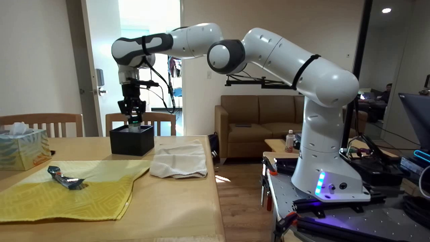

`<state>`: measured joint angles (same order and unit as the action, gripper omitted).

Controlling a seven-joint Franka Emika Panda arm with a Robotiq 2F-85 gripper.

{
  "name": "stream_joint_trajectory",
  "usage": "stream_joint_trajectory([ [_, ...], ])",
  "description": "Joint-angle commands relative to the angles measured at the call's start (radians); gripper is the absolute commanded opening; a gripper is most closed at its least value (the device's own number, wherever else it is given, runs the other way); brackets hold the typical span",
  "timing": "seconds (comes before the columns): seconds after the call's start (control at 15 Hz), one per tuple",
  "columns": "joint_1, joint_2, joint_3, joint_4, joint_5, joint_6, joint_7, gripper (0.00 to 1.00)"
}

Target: Put the bottle inside the box

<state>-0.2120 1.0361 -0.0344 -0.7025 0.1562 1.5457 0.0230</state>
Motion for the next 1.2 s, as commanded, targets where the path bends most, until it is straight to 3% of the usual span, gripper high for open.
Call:
stream_joint_trajectory([
  [0.0,-0.008,0.046,0.01,0.031,0.01,0.022,-0.018,0.29],
  [0.67,0.017,0.096,0.019,0.01,0.012,0.111,-0.004,0.29],
  [0.73,0.017,0.094,0.021,0.01,0.011,0.107,-0.01,0.79],
  [0.8,0.017,0.094,0.023,0.011,0.012,0.11,-0.009,0.8],
  [1.0,0.014,0.093,0.033,0.009,0.014,0.098,-0.022,0.97],
  [1.13,0.015,0.081,0.04,-0.001,0.016,0.088,-0.023,1.0],
])
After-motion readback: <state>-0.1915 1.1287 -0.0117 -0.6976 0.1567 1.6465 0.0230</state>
